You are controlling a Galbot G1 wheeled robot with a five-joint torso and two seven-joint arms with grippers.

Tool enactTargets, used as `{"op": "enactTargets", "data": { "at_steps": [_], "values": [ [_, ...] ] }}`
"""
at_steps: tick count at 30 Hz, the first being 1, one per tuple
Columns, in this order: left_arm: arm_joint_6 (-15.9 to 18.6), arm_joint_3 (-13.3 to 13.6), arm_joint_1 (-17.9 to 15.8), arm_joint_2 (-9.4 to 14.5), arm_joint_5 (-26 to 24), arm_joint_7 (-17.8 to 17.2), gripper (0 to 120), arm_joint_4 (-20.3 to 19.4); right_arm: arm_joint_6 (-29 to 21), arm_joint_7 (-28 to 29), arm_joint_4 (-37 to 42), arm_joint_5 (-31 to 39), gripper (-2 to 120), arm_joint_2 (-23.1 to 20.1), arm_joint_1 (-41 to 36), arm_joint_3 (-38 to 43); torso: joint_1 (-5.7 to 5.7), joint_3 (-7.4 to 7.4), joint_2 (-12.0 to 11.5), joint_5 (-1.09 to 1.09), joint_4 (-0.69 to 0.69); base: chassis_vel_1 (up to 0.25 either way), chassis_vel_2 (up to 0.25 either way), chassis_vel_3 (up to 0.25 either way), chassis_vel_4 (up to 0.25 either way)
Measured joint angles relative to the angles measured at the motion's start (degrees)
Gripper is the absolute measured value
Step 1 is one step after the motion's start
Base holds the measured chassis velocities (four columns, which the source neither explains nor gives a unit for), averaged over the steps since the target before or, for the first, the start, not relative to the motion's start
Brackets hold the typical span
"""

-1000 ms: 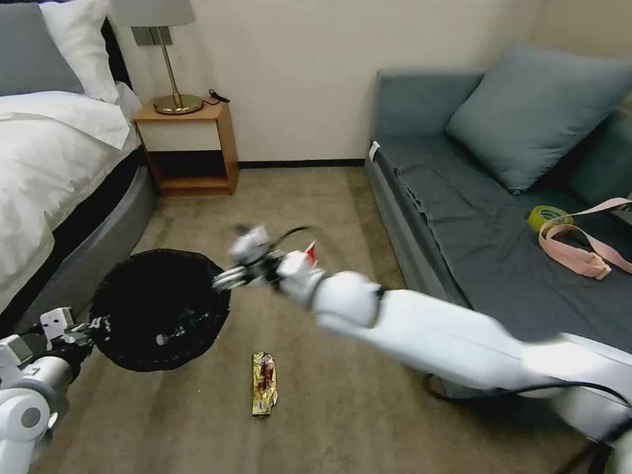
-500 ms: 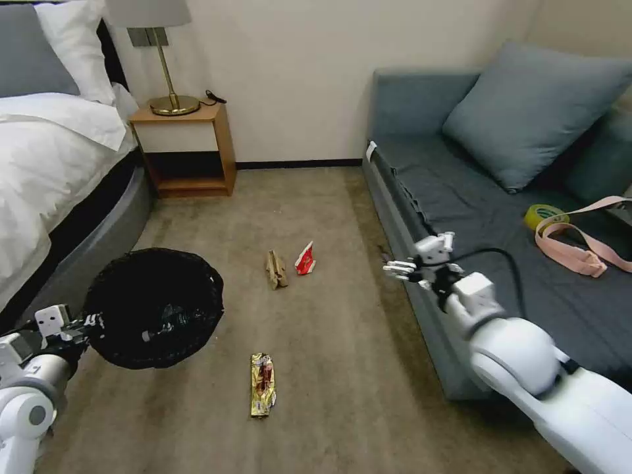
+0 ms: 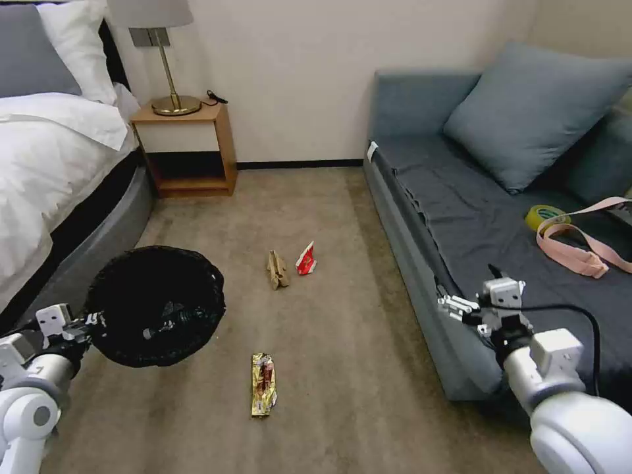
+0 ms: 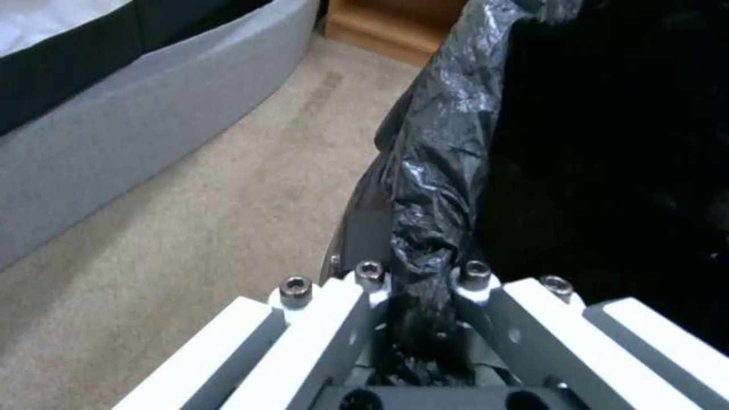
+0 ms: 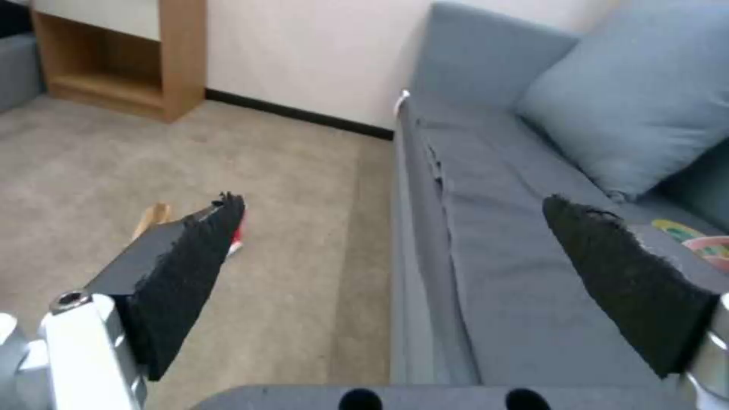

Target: Pick up the trash bin, then pick up the garbage on the floor and place it into the trash bin.

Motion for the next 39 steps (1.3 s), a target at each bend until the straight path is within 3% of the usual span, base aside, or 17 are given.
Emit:
{"op": "enactTargets", "data": {
  "at_steps": [14,26,39],
  "values": [
    [-0.1,-1.7,-0.2,0.3,-0.3,0.1,1,1.7,2.9,-6.2,1.9,-2.2,100,1.6,-2.5,1.9,0.0,0.0,0.0,0.0,0.0,0.0,0.0,0.0,0.0],
    [-0.9,-4.2,0.6,1.1,-1.8,1.0,1,2.9,2.7,-6.8,1.9,-1.4,100,1.9,-2.2,1.5,0.0,0.0,0.0,0.01,0.0,0.0,0.0,0.0,0.0],
    [-1.0,-4.6,0.1,1.1,-2.1,1.1,1,3.6,3.2,-7.2,1.1,-1.1,100,2.0,-2.2,1.4,0.01,0.0,0.0,0.01,-0.01,0.0,0.0,0.0,0.0]
  ]
}}
